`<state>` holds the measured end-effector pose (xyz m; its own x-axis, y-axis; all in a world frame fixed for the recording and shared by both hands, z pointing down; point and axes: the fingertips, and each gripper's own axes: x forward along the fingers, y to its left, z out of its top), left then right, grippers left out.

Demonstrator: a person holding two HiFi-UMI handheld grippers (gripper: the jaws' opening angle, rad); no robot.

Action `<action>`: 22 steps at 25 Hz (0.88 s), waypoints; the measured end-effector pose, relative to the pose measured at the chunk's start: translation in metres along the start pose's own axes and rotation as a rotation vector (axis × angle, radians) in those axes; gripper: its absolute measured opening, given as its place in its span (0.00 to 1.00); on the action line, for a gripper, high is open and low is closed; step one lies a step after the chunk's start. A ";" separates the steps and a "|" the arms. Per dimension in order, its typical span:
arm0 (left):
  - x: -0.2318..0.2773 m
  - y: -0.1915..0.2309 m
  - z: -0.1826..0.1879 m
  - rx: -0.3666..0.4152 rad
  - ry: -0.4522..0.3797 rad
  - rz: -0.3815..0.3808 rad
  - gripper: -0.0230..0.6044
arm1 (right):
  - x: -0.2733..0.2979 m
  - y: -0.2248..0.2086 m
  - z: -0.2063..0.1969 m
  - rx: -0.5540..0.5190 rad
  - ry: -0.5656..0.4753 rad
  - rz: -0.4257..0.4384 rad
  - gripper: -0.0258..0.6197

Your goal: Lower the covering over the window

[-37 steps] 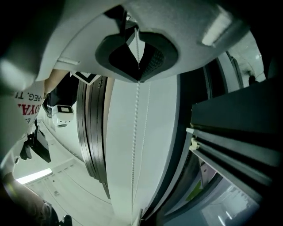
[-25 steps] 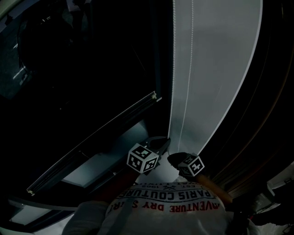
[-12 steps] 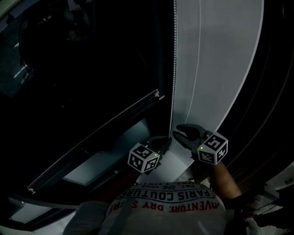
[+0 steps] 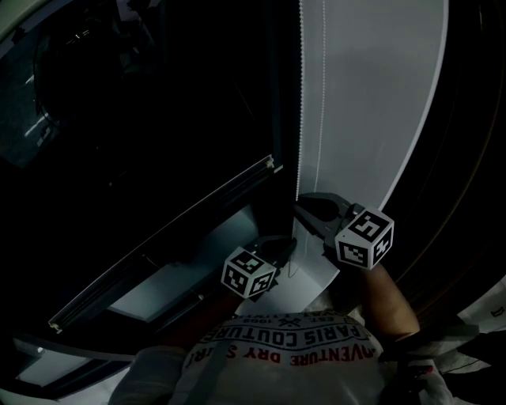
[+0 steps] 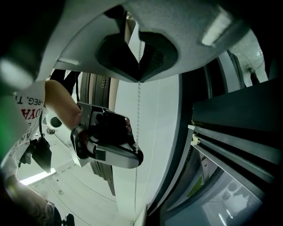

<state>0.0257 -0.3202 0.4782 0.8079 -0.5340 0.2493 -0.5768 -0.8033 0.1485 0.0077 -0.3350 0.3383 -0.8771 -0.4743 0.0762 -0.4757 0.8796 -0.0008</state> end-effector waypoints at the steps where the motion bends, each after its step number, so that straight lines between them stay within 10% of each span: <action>1: 0.000 0.000 0.000 0.000 -0.002 0.000 0.05 | 0.000 0.000 0.000 0.004 -0.001 -0.002 0.07; 22: 0.024 0.009 -0.069 0.028 0.103 0.030 0.05 | -0.011 0.000 -0.073 0.053 0.085 -0.040 0.05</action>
<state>0.0314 -0.3222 0.5516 0.7729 -0.5290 0.3503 -0.5957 -0.7952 0.1132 0.0225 -0.3273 0.4104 -0.8493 -0.5026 0.1615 -0.5155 0.8555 -0.0490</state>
